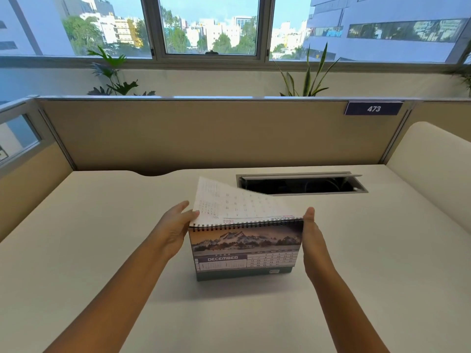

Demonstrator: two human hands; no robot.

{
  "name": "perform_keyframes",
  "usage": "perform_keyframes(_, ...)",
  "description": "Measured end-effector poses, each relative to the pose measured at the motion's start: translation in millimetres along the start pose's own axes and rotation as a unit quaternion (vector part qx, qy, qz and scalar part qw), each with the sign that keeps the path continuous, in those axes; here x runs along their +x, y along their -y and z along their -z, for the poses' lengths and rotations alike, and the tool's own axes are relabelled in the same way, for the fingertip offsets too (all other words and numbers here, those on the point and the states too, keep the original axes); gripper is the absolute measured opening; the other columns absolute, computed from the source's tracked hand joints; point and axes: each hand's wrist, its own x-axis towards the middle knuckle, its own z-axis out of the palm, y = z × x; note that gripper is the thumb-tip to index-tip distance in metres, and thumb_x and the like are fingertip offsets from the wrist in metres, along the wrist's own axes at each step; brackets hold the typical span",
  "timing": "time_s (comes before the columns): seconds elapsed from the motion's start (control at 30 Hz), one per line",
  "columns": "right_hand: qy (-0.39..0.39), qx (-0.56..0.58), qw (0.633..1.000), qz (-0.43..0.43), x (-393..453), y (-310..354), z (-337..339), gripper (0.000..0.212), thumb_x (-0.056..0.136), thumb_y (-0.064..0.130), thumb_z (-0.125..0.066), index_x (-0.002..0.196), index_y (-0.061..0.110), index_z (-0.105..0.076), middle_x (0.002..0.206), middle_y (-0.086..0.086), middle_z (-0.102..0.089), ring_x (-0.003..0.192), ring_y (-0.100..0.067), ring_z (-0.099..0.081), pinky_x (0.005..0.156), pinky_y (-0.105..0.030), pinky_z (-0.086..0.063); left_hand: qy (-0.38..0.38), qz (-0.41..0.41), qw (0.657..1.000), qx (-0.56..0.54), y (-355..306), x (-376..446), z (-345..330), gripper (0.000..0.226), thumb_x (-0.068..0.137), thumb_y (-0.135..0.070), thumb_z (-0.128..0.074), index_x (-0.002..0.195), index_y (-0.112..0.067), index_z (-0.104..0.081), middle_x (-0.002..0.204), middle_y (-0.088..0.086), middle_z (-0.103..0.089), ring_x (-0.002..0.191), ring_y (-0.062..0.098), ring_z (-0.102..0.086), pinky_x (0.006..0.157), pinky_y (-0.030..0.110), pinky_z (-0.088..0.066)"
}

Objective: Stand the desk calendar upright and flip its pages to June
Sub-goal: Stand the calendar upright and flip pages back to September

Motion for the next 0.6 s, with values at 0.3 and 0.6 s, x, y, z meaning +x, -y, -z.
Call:
perform_keyframes(0.3,0.03,0.073,0.996,-0.046,-2,7,8,0.067,0.088,0.061,-0.012,0.134,0.02,-0.038,0.137,-0.015,-0.05,0.122,-0.034,-0.047,0.103,-0.054,-0.031,0.092,-0.15,0.984,-0.009,-8,-16,10,0.028,0.087,0.002,-0.047,0.086,-0.014,-0.069,0.096,0.001,-0.073,0.101,0.027,-0.06,0.073,0.028,-0.056)
perform_keyframes(0.6,0.028,0.041,0.995,-0.091,10,12,20,0.065,0.09,0.058,-0.012,0.135,0.021,-0.041,0.134,-0.016,-0.052,0.114,-0.038,-0.055,0.074,-0.034,-0.048,0.014,-0.151,0.988,0.016,17,-20,28,0.044,0.093,0.002,-0.033,0.099,-0.022,-0.07,0.126,-0.001,-0.06,0.124,0.015,-0.046,0.098,0.027,-0.039)
